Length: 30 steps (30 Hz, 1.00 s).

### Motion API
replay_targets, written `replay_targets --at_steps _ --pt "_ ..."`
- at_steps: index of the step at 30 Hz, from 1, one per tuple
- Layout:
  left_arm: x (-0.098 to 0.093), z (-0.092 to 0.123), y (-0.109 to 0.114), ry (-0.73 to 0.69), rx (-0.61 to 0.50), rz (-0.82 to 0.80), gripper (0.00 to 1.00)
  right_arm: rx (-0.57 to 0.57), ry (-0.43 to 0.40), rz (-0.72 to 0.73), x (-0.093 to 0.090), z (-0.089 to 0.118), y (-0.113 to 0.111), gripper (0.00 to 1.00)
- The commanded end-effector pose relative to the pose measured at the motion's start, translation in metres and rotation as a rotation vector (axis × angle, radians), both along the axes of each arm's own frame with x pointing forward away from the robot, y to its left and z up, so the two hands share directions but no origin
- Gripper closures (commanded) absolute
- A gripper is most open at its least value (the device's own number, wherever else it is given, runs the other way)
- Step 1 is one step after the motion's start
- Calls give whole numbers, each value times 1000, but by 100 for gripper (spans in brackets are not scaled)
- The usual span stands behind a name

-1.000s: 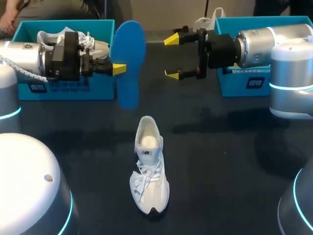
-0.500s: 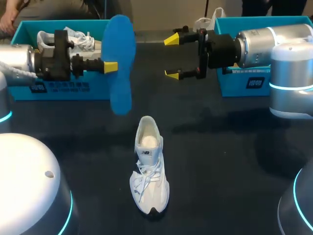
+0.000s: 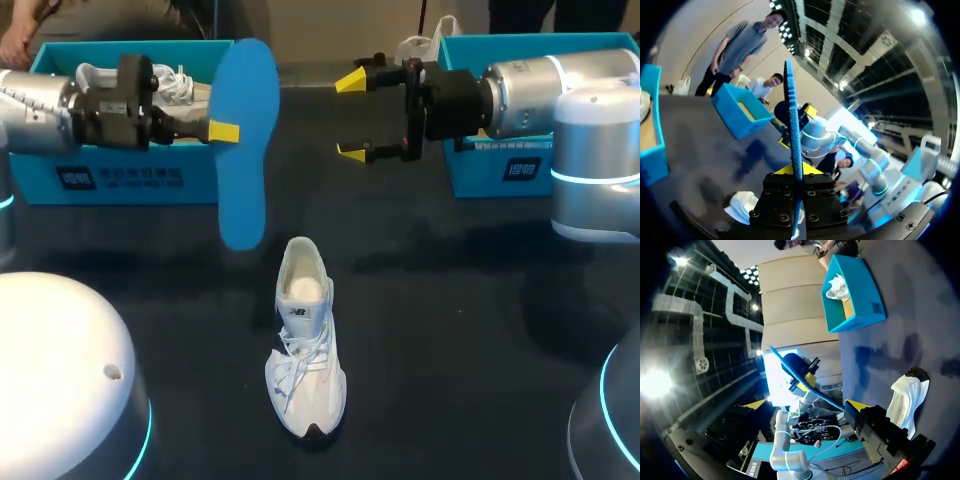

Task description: Take the shoe out of the shoebox, open the shoe tongue, remove and reinsert the insole, then place the shoe into the shoebox

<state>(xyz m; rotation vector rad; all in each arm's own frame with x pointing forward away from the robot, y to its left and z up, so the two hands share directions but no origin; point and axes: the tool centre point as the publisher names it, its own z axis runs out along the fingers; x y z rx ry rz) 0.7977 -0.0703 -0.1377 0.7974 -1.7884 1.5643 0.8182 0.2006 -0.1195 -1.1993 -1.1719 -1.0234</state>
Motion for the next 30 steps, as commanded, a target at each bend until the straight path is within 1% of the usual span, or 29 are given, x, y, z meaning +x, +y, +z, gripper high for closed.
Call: replay_targets --at_steps 1,2,5,13,21,23,26,27,28,30 --pt "8 -10 -4 346 -60 -75 100 -5 0 -1 -1 1 1 0" --pt "7 -13 -5 402 -62 -78 100 -5 0 -1 -1 1 1 0" --pt "4 -20 -10 504 -81 -44 100 -5 0 -1 -1 1 1 0" --pt "9 -30 -23 694 -123 105 100 -5 0 -1 -1 1 1 0" --pt "11 -41 -35 774 -81 160 100 -5 0 -1 -1 1 1 0" --pt "10 -44 -38 811 -74 159 100 -38 -43 20 -2 0 0 0" --pt "9 -46 -40 832 -69 161 100 -120 -52 41 -4 -1 0 0" --pt "9 -46 -40 833 -69 163 100 -129 -53 40 -4 -1 0 0" --pt "9 -47 -41 838 -69 167 100 -157 -71 47 -5 0 -1 0" --pt "9 -47 -42 842 -69 172 100 -210 -78 54 -7 1 -3 0"
